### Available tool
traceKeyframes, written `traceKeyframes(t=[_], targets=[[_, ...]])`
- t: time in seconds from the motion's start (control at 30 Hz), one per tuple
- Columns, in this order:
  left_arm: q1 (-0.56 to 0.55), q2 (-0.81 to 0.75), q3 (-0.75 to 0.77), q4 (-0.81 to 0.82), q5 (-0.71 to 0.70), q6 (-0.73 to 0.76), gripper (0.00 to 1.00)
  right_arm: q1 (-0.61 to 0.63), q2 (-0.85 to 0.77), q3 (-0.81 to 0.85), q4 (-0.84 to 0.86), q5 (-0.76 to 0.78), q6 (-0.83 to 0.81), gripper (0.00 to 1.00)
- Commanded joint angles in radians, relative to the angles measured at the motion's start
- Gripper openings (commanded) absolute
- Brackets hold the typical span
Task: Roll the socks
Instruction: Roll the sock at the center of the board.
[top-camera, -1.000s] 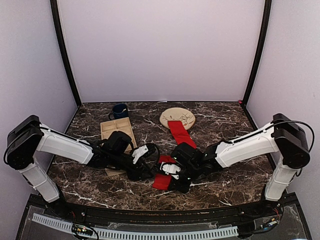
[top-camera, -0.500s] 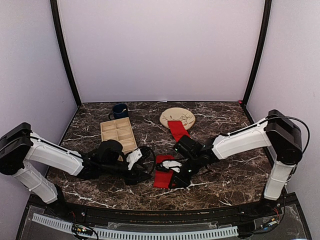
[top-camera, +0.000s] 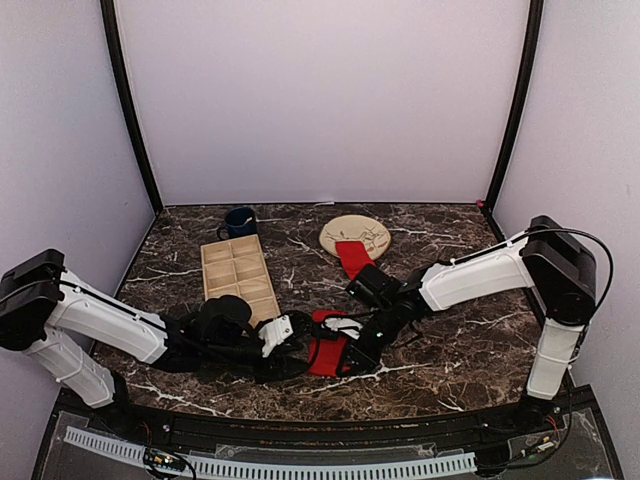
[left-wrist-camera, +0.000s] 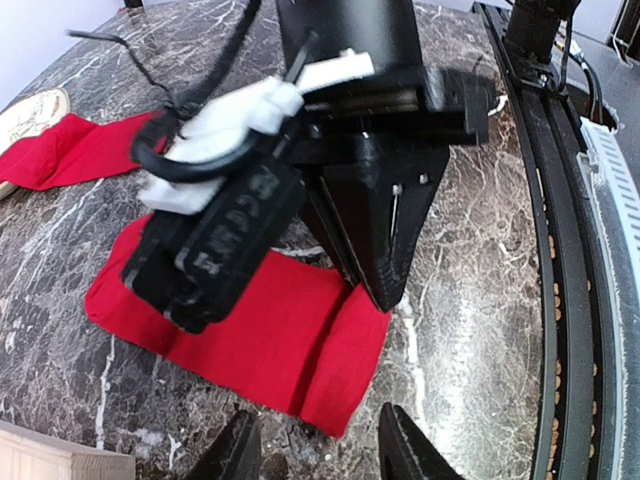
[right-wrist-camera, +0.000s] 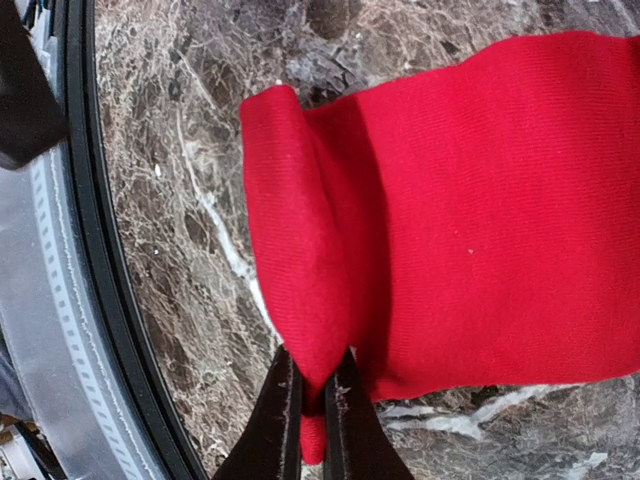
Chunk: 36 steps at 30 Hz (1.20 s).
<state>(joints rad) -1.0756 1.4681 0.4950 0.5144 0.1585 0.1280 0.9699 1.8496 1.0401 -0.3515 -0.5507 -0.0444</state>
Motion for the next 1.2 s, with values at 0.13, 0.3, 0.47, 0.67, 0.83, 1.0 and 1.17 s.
traceKeyframes(t=[0.13,0.3,0.47,0.67,0.83,1.0,1.17], targets=[[-0.050,0.081,0.088,-0.076,-0.010,0.115,0.42,-0.023,0.030,0.042,-0.037,-0.085,0.010,0.02],[-0.068,0.135,0.140,-0.122,-0.019,0.163,0.41,-0.023,0.034,0.049,-0.049,-0.093,0.006,0.02],[-0.069,0.168,0.168,-0.149,-0.023,0.192,0.41,-0.023,0.039,0.054,-0.063,-0.104,0.002,0.02],[-0.069,0.204,0.190,-0.182,-0.040,0.214,0.41,-0.023,0.055,0.064,-0.081,-0.124,-0.007,0.02],[-0.068,0.217,0.203,-0.200,-0.034,0.220,0.40,-0.022,0.066,0.076,-0.094,-0.129,-0.013,0.02],[-0.069,0.235,0.221,-0.235,-0.023,0.227,0.36,-0.023,0.075,0.087,-0.102,-0.135,-0.017,0.02],[-0.070,0.247,0.228,-0.251,-0.013,0.230,0.31,-0.023,0.079,0.090,-0.107,-0.143,-0.019,0.02]])
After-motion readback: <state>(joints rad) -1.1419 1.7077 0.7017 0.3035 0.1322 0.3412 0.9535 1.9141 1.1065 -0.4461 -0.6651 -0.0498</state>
